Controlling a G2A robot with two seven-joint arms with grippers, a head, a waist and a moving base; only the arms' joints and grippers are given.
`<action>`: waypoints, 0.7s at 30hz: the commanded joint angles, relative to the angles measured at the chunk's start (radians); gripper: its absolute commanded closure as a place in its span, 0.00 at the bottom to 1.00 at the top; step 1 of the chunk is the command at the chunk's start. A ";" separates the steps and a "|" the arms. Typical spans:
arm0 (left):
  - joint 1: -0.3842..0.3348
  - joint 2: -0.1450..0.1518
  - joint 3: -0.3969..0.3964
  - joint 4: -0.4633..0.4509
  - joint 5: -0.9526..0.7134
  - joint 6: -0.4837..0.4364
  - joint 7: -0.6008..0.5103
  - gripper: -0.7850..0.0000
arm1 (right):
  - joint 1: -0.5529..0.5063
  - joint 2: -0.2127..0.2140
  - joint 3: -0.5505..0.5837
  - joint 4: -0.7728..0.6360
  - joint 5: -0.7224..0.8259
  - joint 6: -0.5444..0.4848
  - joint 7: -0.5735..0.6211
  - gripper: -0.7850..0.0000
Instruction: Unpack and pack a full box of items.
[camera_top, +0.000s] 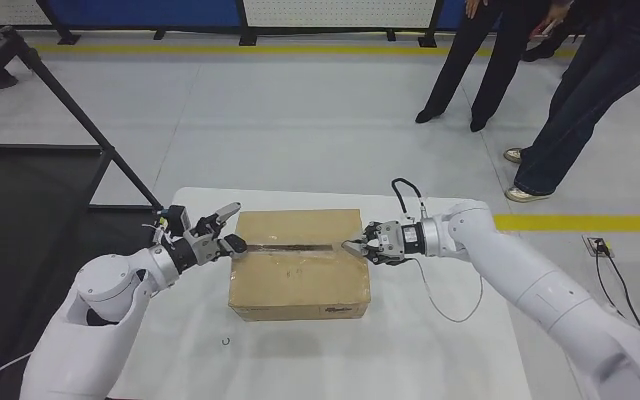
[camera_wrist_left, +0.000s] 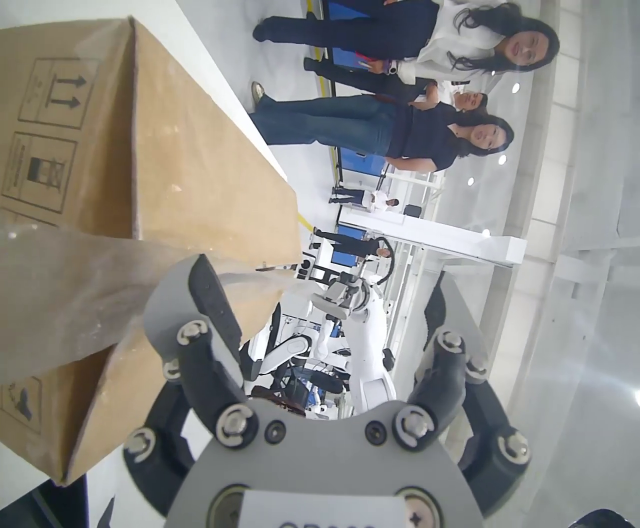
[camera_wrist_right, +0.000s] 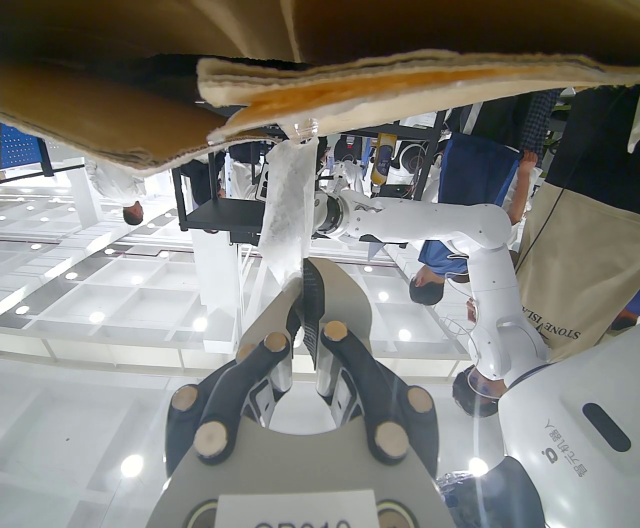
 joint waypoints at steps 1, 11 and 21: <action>0.006 0.002 0.002 -0.015 0.030 0.010 0.014 1.00 | -0.004 0.002 0.005 -0.005 0.001 0.000 -0.007 1.00; 0.022 -0.003 0.026 -0.044 0.095 0.031 0.087 1.00 | -0.012 0.009 0.016 -0.029 0.005 0.000 -0.032 1.00; 0.002 -0.012 0.055 -0.009 0.118 0.052 0.112 1.00 | 0.012 0.010 0.017 -0.040 -0.090 0.000 0.009 1.00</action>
